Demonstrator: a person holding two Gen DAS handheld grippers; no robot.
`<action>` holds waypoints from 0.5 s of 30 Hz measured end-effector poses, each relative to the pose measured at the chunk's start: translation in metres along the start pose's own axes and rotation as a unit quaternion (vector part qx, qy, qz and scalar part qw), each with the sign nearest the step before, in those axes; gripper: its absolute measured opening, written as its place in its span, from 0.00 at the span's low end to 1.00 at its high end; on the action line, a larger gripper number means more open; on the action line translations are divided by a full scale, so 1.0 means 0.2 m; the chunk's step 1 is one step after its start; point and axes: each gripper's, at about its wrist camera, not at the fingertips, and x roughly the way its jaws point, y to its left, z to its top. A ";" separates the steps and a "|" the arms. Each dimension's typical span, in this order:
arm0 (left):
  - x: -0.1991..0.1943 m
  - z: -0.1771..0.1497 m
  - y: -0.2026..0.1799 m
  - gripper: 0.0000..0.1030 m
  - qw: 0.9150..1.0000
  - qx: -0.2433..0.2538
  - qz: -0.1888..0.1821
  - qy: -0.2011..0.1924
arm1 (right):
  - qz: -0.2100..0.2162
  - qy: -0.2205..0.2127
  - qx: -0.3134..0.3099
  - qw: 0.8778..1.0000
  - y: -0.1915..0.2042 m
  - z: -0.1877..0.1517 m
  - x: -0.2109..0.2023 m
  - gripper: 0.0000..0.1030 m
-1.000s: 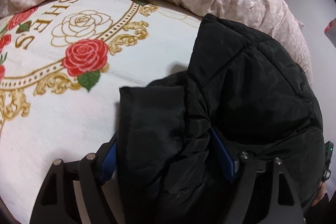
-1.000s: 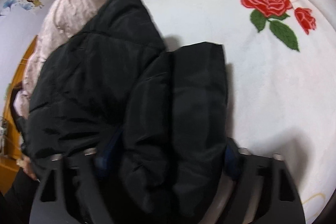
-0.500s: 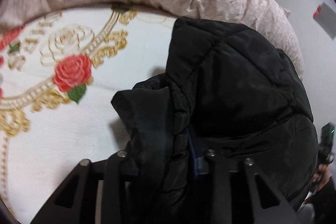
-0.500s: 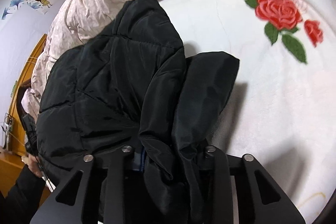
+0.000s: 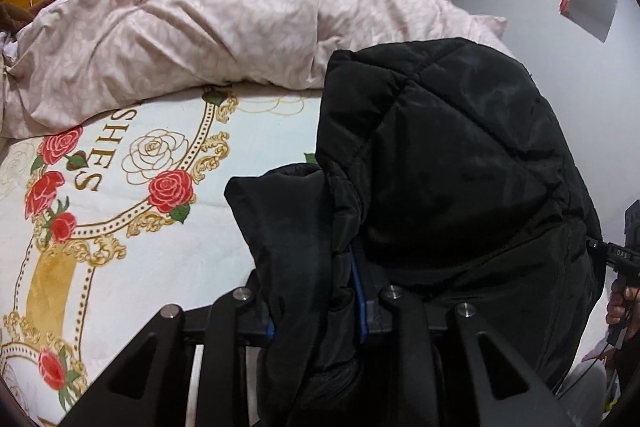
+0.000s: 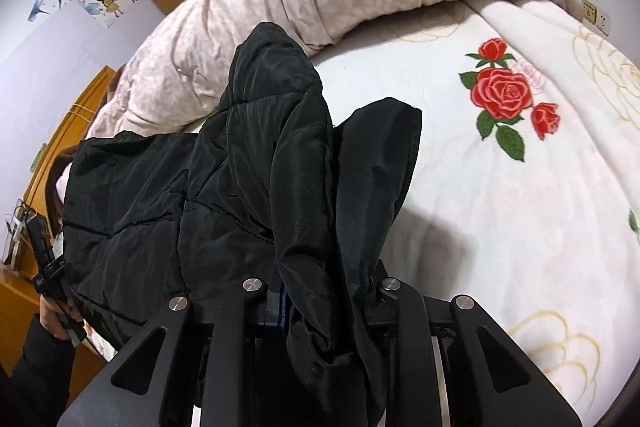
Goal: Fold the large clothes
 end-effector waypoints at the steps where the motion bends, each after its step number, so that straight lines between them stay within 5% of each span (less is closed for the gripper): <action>1: -0.02 0.00 -0.01 0.28 1.000 -0.001 -0.001 -0.002 | 0.002 -0.002 -0.001 1.000 0.01 -0.01 -0.03 0.22; 8: -0.11 0.03 0.07 0.28 1.000 -0.021 0.004 -0.017 | 0.020 -0.011 -0.005 1.000 0.12 0.05 -0.03 0.22; 15: -0.11 0.16 0.40 0.28 0.997 -0.057 0.032 -0.036 | 0.052 -0.005 -0.018 0.998 0.38 0.18 0.22 0.22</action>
